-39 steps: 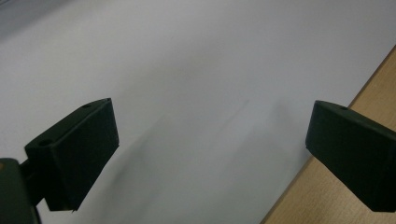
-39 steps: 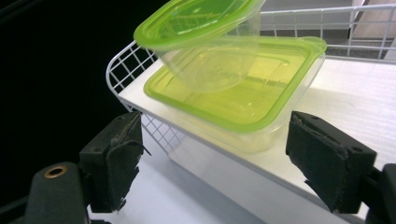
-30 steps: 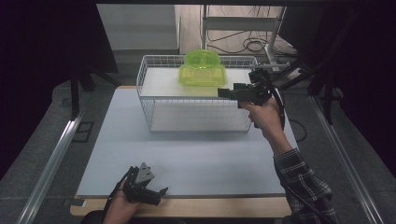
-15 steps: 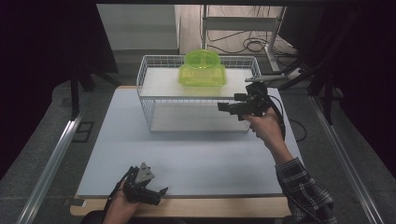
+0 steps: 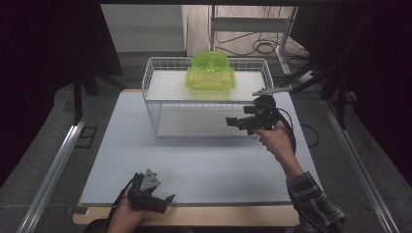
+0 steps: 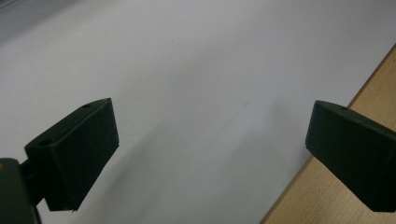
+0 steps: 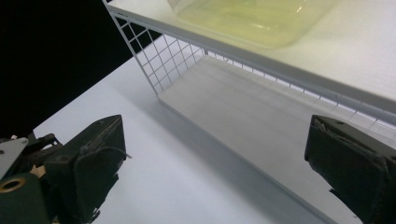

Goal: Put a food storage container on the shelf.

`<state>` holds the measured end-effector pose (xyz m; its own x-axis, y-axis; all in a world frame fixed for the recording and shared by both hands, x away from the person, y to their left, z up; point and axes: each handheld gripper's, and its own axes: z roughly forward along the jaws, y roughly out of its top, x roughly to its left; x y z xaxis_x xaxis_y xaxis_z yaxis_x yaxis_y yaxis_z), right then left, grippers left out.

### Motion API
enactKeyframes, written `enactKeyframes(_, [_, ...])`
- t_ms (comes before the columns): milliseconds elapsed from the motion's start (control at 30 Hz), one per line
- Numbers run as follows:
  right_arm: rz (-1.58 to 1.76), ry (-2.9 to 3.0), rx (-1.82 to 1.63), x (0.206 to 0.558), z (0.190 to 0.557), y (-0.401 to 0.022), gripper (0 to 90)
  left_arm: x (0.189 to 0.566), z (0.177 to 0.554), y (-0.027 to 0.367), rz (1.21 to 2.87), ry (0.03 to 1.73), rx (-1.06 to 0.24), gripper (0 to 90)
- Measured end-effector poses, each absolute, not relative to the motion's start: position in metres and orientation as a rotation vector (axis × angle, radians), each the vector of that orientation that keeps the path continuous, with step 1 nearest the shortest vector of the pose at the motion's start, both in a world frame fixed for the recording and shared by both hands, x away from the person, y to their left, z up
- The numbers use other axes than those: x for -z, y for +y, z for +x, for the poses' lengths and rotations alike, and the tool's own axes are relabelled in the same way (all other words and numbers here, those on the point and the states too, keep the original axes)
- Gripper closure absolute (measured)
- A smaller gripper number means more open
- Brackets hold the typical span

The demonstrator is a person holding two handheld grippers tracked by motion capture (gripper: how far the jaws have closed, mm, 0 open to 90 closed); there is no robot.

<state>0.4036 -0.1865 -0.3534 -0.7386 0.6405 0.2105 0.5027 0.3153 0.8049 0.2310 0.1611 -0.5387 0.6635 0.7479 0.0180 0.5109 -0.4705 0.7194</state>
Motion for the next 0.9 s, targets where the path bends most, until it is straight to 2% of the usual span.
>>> enactKeyframes(900, [1.033,2.417,-1.286,0.392,0.388,-0.193,2.7,0.539,0.231,0.161,2.176,0.98,-0.417,2.5])
